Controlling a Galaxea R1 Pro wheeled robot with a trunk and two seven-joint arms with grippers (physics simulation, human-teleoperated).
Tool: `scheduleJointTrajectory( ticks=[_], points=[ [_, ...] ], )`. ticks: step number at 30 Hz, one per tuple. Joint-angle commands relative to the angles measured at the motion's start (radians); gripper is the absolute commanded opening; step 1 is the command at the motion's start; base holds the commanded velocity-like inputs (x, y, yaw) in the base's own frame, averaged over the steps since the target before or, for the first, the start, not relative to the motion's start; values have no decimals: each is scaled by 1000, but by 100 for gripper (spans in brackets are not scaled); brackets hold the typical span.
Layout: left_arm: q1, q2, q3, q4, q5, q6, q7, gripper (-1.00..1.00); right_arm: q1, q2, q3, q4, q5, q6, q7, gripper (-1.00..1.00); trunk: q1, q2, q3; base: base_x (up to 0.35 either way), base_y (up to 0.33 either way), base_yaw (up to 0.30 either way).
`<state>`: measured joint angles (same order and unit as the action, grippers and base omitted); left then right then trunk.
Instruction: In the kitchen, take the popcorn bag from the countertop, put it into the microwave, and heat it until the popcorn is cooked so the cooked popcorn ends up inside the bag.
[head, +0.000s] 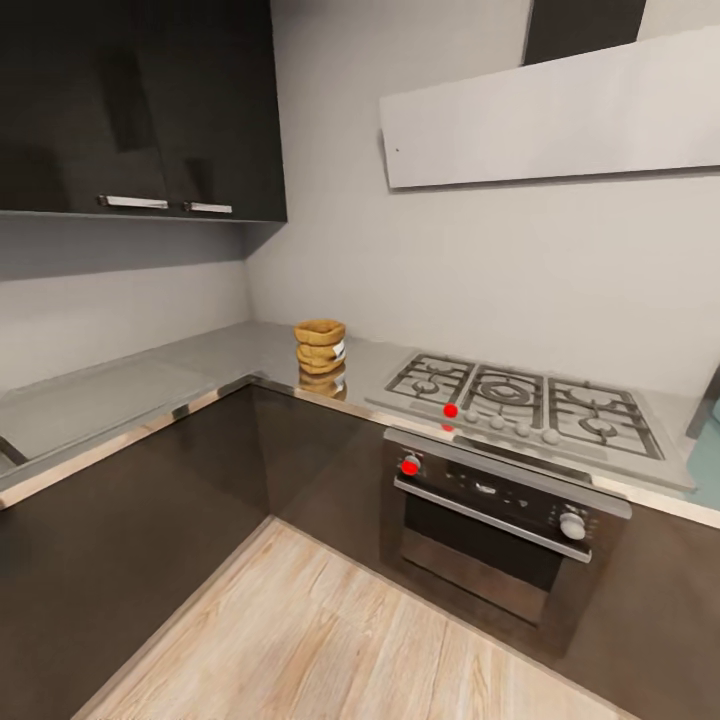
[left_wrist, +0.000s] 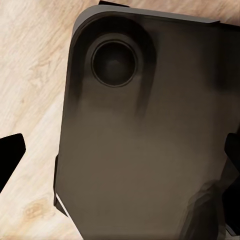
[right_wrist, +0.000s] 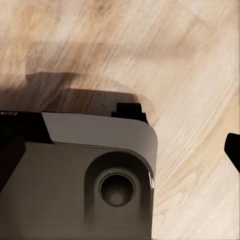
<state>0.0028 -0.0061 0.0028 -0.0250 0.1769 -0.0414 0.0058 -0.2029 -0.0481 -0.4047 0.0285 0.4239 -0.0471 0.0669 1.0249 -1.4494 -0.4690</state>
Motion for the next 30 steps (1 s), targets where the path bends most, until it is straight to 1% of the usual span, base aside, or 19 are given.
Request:
scheduleJointTrajectory(
  ticks=[1, 12, 16, 30],
  points=[
    [0, 0, 0, -1, 7, -2, 1, 100, -1, -1, -8, 3, 8, -6, 0, 100, 0, 0, -1, 0, 0, 5],
    [0, 0, 0, -1, 7, 0, -1, 100, -1, -1, -6, 2, 17, -7, -4, 100, 0, 0, -1, 0, 0, 1],
    [0, 0, -3, -1, 6, -1, -6, 100, -1, -2, -6, 2, 16, -6, -3, 100, 0, 0, -1, 109, 50, 0],
    [0, 1, -1, -1, 4, -2, -7, 100, -1, -6, -4, 2, 16, -4, -3, 100, 0, 0, -1, 250, 231, 0]
  ],
)
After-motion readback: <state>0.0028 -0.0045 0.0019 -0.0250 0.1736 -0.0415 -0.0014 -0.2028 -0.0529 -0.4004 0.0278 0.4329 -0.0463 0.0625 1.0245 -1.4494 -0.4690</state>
